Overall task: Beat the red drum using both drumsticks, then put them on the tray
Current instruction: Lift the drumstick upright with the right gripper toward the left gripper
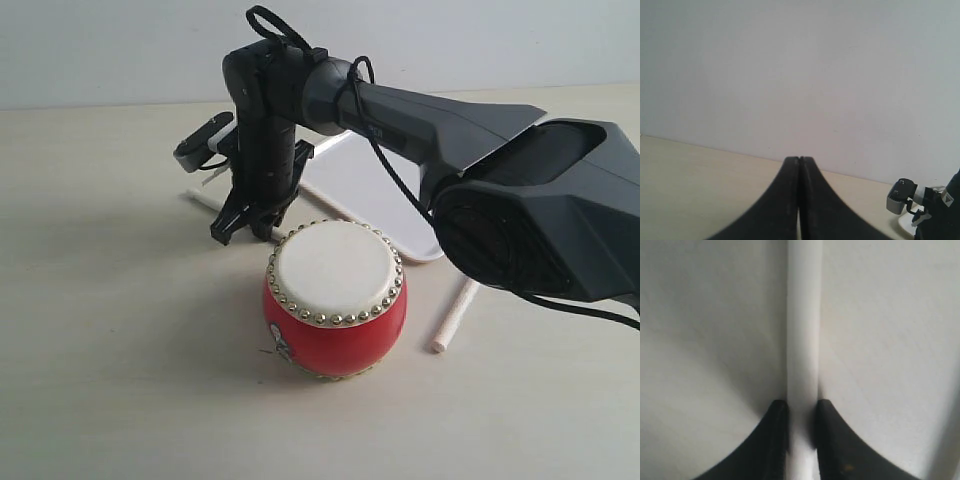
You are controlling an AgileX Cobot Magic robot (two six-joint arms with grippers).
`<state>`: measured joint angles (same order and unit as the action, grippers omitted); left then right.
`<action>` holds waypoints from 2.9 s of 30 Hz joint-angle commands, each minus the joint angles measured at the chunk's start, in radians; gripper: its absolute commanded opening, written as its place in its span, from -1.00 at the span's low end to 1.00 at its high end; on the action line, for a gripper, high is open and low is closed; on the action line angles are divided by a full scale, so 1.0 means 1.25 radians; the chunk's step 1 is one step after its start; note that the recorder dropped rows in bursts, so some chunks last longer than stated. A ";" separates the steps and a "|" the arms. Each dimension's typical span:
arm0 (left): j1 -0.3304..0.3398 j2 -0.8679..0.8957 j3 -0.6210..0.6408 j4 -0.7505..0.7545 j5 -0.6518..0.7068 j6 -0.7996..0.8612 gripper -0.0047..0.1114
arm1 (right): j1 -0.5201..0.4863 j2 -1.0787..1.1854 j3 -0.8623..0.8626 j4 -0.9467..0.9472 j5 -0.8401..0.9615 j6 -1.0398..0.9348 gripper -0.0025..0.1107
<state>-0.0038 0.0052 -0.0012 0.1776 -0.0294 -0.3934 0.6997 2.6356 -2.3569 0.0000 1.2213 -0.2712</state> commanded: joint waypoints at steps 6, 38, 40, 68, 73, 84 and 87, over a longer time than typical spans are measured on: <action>0.003 -0.004 0.001 -0.005 -0.004 -0.003 -0.92 | -0.003 -0.075 -0.003 -0.006 0.000 -0.010 -0.96; 0.003 -0.004 0.001 -0.005 -0.004 -0.003 -0.92 | -0.038 -0.746 0.819 0.346 -0.519 -0.140 -0.96; 0.003 -0.004 0.001 -0.005 -0.004 -0.003 -0.92 | -0.038 -0.801 0.890 0.358 -0.575 -0.140 -0.96; -0.011 0.855 -0.266 0.911 -0.720 -0.712 -0.92 | 0.054 -1.036 1.209 0.544 -1.016 -0.164 -0.96; -0.011 1.029 -0.309 0.973 -0.924 -0.578 -0.92 | 0.054 -1.028 1.209 0.545 -1.020 -0.146 -0.96; -0.011 1.124 -0.309 0.877 -0.953 -0.463 -0.20 | 0.125 -0.920 1.209 0.514 -1.179 -0.049 -0.96; -0.011 1.145 -0.309 0.848 -0.953 -0.424 0.09 | 0.148 -0.900 1.209 0.352 -1.235 0.169 -0.96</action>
<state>-0.0122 1.4224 -0.3812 1.2735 -1.2054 -0.9613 0.8697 1.4987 -0.8502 0.5761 -0.2587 -0.2380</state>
